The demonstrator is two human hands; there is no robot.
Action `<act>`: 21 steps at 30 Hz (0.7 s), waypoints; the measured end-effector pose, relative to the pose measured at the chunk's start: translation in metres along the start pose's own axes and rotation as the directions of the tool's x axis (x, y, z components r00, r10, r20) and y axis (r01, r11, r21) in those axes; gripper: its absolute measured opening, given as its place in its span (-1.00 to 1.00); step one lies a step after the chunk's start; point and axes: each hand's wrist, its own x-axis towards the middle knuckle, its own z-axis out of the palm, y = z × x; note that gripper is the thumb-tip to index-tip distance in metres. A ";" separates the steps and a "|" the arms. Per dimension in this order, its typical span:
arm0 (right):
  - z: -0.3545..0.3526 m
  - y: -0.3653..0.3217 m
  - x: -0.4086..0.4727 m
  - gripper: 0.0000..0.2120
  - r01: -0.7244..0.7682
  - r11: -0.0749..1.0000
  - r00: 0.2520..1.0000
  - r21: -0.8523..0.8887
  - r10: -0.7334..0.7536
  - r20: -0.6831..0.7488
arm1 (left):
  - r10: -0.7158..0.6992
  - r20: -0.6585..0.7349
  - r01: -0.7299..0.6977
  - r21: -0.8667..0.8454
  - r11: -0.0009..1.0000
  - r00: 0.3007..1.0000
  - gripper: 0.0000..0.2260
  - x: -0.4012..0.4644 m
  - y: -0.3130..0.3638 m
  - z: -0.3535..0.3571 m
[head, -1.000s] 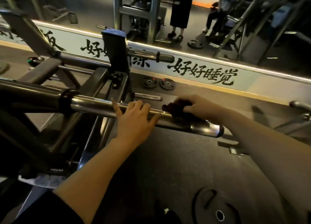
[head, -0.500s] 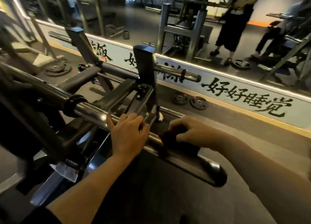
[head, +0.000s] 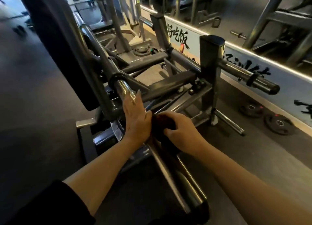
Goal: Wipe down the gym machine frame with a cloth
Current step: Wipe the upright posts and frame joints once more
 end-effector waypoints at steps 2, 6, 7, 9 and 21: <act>0.003 0.005 0.005 -0.62 0.006 1.000 1.000 0.022 -0.006 -0.011 | -0.060 -0.001 0.060 -0.106 0.993 0.998 -0.34 -0.004 0.001 0.002; 0.004 0.012 0.022 -0.62 0.057 0.998 0.998 0.035 -0.057 0.003 | -0.173 0.014 0.174 -0.067 0.982 0.985 -0.40 -0.007 0.000 0.001; 0.004 0.013 0.028 -0.63 0.075 0.996 0.997 0.050 -0.076 0.014 | -0.171 -0.010 0.171 -0.022 0.985 0.985 -0.41 -0.008 0.000 0.001; 0.003 0.013 0.041 -0.65 0.129 0.989 0.991 0.078 -0.130 0.014 | -0.156 -0.020 0.157 0.108 0.982 0.988 -0.44 -0.007 0.000 0.001; -0.053 0.048 0.081 -0.53 0.024 0.935 0.923 0.354 -0.157 0.351 | -0.379 -0.299 0.483 0.514 0.709 0.876 -0.55 0.004 0.058 0.018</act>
